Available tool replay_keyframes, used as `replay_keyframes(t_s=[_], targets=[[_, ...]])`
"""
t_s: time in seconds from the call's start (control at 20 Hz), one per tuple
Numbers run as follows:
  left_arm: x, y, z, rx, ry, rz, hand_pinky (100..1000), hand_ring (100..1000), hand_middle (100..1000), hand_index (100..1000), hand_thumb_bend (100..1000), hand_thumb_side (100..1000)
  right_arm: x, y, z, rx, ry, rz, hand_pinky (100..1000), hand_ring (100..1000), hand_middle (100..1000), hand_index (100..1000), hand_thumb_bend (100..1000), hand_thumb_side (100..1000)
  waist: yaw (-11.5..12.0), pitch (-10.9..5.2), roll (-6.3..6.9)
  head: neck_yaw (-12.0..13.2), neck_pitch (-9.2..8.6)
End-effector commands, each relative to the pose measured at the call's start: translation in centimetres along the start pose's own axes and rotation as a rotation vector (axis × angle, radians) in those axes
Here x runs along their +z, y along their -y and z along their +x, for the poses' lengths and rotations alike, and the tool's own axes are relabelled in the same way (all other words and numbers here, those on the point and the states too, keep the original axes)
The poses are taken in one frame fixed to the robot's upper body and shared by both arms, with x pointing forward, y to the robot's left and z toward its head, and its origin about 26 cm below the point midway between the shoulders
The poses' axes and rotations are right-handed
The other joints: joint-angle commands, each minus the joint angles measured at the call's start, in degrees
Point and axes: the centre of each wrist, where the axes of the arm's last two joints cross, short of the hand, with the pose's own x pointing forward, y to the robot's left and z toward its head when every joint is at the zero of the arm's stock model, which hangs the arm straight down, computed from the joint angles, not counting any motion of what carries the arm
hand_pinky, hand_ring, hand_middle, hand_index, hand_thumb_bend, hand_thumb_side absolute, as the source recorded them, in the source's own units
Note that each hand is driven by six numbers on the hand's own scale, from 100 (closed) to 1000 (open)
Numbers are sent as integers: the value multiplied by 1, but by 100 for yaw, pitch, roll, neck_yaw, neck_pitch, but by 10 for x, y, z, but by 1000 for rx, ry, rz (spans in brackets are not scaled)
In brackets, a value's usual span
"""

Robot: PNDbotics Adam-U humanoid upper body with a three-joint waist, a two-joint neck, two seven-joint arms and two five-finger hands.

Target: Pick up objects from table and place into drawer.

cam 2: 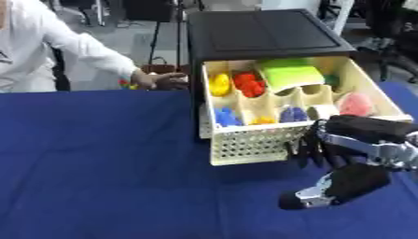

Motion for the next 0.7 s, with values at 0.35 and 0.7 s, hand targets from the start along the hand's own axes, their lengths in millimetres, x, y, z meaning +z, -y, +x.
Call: replay_keyframes(t_s=[0.35,0.7], targets=[[-3,4,5,4,22,-17,557,693,735,894,600,1000,7,6,-8,20,-45,-8,319,747,950,951,828,792,-9,-39,-5,-28,-116],[-3,4,4,6,18,-16,557,692,735,895,598,1000,11,6,-8,13,-50,-18,317,746,950,953,842,802,-16,-26,7,-53,-130]])
